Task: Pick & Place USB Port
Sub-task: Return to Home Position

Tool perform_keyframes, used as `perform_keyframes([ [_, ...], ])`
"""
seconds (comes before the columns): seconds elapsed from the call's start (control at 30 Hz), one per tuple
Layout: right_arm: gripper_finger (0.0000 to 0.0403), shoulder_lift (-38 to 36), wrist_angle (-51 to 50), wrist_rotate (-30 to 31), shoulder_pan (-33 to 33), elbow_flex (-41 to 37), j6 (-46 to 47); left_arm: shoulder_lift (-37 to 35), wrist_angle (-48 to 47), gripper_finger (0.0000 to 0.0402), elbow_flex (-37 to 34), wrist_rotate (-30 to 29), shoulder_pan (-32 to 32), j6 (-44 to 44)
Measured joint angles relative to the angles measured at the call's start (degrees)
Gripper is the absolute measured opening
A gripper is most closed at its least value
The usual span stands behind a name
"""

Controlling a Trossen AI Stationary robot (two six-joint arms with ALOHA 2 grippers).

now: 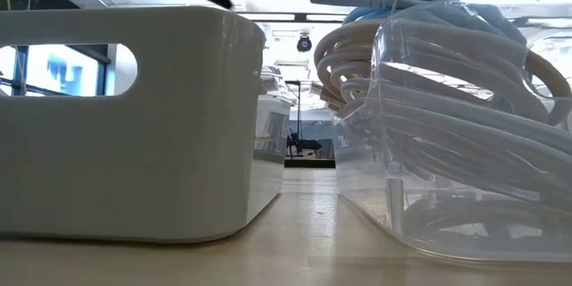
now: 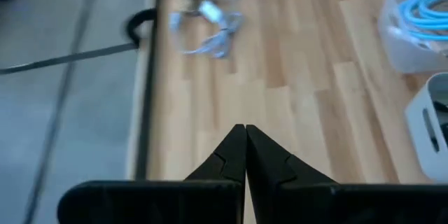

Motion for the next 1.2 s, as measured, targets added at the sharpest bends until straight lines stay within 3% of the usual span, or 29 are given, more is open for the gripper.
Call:
perform_keyframes([
  [0.2,0.0,-8.22,-3.8,1.02,0.0,-5.68,4.35,-13.64,-7.69,0.0,-0.06,-6.71,1.0,-2.57],
  [0.47,0.0,-22.42,6.16,-1.39,0.02,-22.86,5.5,-31.83,-7.36,0.0,-7.44,-11.72,1.0,-9.97],
  [0.77,0.0,-36.75,13.66,-6.87,0.02,-37.52,6.93,-49.23,6.91,0.0,-25.12,-8.74,0.98,-11.63],
  [0.9,0.0,-40.77,18.54,-9.33,0.02,-42.38,9.16,-53.73,10.78,0.0,-31.43,-7.31,0.98,-12.14],
  [0.97,0.0,-40.26,16.08,-9.55,0.02,-43.2,9.62,-54.66,10.7,0.0,-33.23,-7.61,1.0,-13.0],
  [1.2,0.0,-40.87,28.85,-12.99,0.04,-50.65,7.22,-55.21,11.21,0.0,-34.84,-7.76,0.98,-13.48],
])
